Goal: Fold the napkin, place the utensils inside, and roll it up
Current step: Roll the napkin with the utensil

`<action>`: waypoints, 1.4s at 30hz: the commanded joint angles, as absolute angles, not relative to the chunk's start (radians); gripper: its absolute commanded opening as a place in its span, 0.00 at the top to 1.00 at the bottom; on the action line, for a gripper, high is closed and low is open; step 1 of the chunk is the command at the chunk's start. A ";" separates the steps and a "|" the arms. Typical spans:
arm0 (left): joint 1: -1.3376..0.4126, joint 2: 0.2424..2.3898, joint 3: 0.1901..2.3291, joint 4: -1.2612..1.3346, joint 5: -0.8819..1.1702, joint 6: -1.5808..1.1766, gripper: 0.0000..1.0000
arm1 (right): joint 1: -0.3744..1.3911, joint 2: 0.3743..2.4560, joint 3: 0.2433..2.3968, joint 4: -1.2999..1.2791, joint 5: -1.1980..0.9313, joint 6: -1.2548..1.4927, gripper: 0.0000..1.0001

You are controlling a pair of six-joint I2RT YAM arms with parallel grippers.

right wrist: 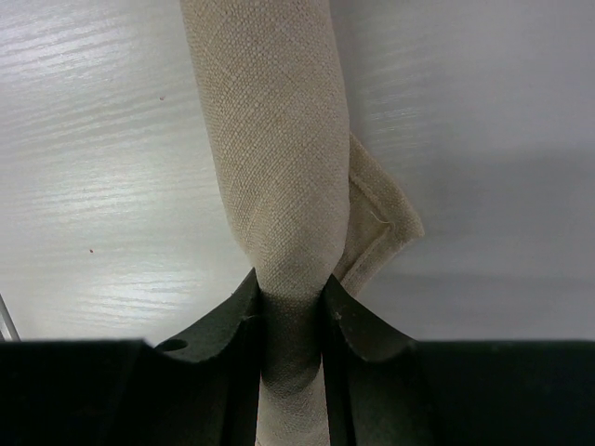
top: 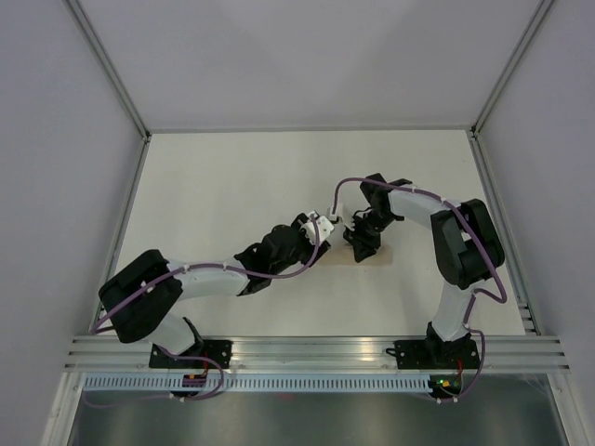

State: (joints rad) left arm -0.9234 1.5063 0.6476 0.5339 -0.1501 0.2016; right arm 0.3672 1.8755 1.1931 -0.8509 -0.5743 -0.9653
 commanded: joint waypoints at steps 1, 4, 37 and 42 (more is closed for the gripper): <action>-0.966 1.503 0.663 0.548 -0.094 0.301 0.34 | 0.373 1.953 1.193 -0.784 -0.502 -0.973 0.75; -1.002 1.540 0.716 0.479 -0.089 0.347 0.33 | 0.371 1.974 1.210 -0.796 -0.492 -0.969 0.75; -1.068 1.925 1.020 0.296 -0.120 0.552 0.32 | 0.330 2.174 1.451 -1.038 -0.594 -0.997 0.73; -1.062 1.950 1.060 0.230 -0.112 0.549 0.36 | 0.322 2.175 1.477 -1.055 -0.610 -1.000 0.65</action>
State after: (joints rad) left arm -1.0660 1.9224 1.0145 0.2893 -0.1051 0.5091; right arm 0.3202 2.1155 1.4719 -1.1458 -0.6601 -0.9466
